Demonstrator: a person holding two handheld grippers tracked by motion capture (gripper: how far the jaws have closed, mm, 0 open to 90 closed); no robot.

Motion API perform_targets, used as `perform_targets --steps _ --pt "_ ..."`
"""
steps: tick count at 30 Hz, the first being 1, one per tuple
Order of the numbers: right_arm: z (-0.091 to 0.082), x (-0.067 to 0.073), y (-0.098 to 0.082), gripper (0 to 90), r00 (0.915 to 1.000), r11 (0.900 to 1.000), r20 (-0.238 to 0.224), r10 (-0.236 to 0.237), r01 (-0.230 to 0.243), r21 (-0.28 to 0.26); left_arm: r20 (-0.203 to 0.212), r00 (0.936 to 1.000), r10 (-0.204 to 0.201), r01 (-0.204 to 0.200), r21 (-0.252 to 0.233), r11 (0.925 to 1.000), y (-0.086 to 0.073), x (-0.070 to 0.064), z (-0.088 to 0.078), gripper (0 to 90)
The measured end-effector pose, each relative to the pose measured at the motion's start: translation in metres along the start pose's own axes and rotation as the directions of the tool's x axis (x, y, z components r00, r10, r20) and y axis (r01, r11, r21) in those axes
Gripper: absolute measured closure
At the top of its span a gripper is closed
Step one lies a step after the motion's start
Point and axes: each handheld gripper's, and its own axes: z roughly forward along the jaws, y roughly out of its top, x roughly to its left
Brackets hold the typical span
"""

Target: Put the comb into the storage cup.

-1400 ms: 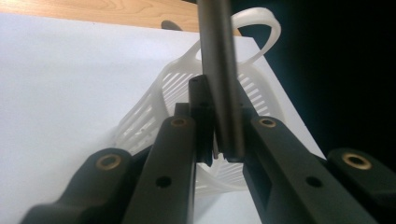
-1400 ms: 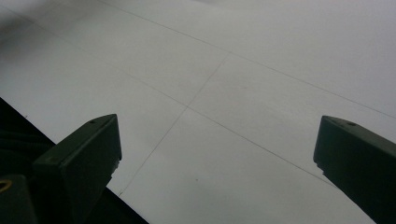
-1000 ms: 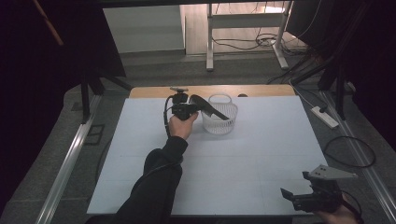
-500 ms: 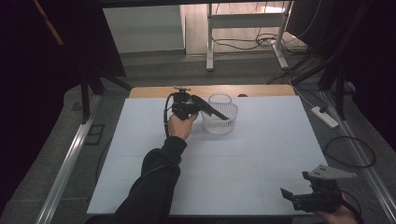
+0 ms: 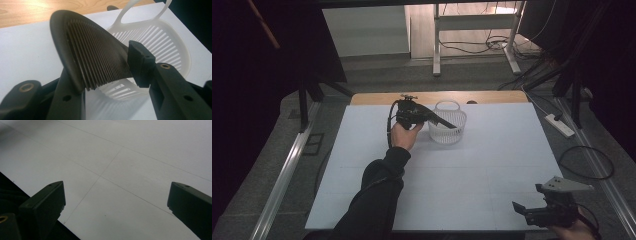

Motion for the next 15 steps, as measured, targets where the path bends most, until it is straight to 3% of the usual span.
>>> perform_targets --steps 15 --pt "-0.0002 0.0000 0.0000 2.3 1.0000 1.000 0.003 0.001 -0.001 -0.001 -0.011 0.9993 0.034 -0.034 0.020 0.9992 0.0012 0.0009 -0.0011 46.8"
